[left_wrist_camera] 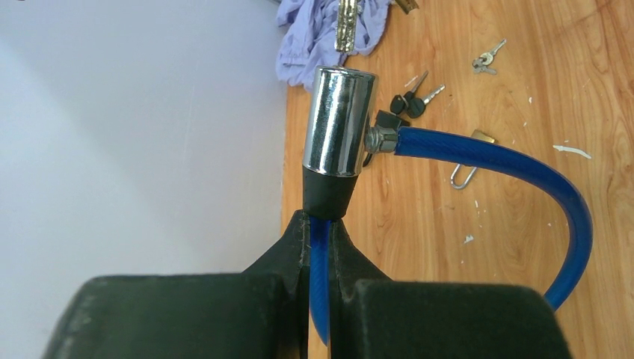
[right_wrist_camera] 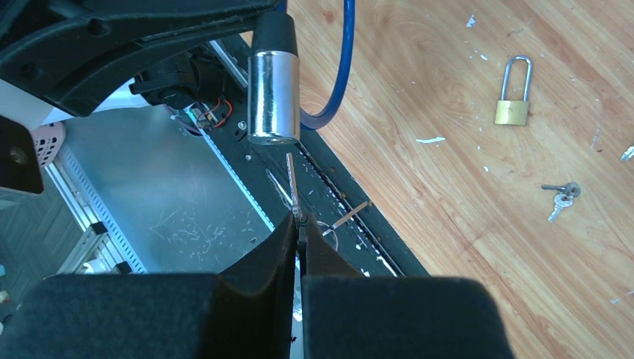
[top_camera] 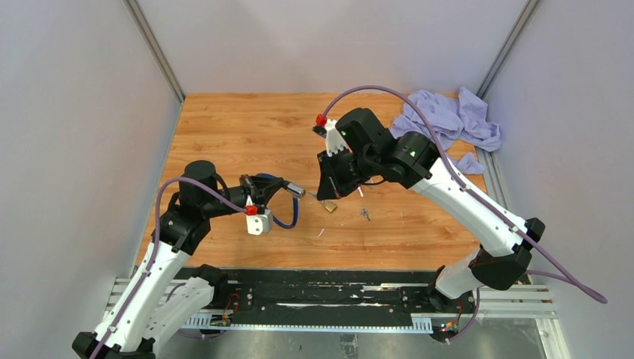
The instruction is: Unlock with the key
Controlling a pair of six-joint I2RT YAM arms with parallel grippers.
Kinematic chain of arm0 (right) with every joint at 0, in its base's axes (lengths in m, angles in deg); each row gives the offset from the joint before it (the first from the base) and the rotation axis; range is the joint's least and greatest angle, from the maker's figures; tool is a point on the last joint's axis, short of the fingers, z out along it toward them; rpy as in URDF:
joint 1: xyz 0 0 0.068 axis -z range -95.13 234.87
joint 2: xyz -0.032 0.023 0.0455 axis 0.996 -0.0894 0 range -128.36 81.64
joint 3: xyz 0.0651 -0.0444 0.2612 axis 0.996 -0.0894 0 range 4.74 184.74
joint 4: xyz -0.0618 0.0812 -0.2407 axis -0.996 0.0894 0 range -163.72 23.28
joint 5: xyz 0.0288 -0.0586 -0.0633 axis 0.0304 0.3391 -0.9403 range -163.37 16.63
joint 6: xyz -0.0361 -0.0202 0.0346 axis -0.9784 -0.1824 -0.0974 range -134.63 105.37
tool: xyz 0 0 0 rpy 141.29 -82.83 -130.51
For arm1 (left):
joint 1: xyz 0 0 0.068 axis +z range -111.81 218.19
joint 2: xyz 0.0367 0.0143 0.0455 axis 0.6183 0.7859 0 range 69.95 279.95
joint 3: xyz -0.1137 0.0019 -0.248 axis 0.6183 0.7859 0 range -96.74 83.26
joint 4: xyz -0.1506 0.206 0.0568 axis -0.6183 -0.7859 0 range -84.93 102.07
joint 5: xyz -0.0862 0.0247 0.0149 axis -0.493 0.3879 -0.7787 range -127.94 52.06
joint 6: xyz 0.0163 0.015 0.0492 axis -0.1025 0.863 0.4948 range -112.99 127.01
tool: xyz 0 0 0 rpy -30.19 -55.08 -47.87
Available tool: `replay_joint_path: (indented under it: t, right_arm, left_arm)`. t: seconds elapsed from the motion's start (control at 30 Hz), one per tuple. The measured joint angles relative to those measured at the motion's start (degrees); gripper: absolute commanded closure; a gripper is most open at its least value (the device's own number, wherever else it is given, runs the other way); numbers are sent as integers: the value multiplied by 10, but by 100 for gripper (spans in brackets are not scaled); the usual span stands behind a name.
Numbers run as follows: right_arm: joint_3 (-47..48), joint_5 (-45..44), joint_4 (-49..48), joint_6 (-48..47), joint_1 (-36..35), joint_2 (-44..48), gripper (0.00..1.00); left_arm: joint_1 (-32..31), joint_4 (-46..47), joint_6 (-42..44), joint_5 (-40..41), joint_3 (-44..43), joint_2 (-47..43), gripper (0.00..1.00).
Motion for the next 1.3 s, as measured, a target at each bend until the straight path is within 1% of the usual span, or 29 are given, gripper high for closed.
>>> replay_joint_path:
  t: [0.37,1.3]
  right_arm:
    - [0,28,-23,7,0,0,100]
    - [-38,21,-47,18,0,8,99]
  left_arm:
    - [0,-7,9,1,0,0,100]
    - [0,-7,2,8,0,0,100]
